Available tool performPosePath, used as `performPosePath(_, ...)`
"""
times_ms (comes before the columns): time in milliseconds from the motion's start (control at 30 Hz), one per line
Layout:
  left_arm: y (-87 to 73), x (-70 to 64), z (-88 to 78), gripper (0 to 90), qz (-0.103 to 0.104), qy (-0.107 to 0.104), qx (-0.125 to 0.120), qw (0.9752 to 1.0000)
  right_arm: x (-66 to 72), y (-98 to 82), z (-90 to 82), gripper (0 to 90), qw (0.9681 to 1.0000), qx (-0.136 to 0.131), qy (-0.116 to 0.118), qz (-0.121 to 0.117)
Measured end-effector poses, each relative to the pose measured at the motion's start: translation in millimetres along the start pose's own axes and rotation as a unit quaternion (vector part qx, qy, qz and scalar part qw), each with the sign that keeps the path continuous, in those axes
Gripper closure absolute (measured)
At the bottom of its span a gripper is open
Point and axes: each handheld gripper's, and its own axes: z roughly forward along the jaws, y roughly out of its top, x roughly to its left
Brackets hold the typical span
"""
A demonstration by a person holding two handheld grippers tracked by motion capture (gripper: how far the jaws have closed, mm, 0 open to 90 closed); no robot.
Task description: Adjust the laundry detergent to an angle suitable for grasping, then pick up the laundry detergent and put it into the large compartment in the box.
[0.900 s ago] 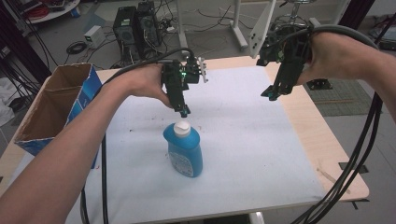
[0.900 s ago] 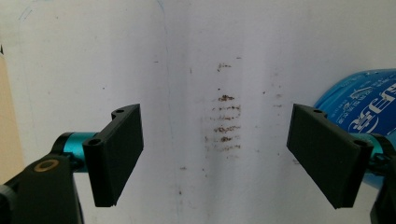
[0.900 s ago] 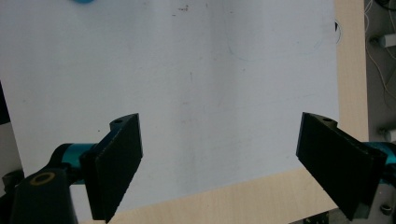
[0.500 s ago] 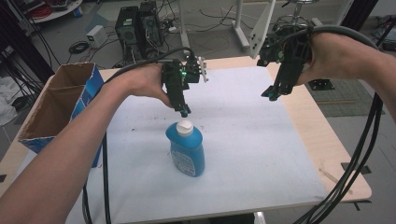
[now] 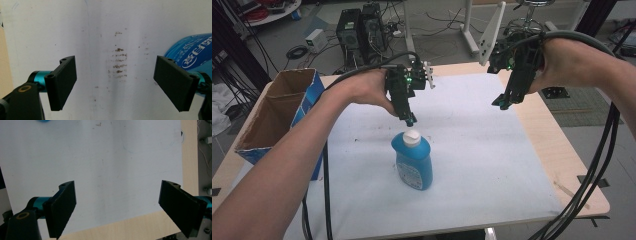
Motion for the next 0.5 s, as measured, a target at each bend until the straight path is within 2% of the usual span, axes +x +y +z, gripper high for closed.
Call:
performPosePath(267, -1.0, -0.1, -2.5, 18.8, -0.002, -0.001, -0.004, 1.0000, 1.3, 1.3, -1.0, 13.7, 1.0000, -0.005, -0.002, -0.002)
performPosePath(500, -3.7, 0.8, -1.4, 18.7, -0.002, 0.001, 0.002, 1.0000, 1.5, 0.1, -1.7, 13.7, 1.0000, -0.005, -0.006, 0.000)
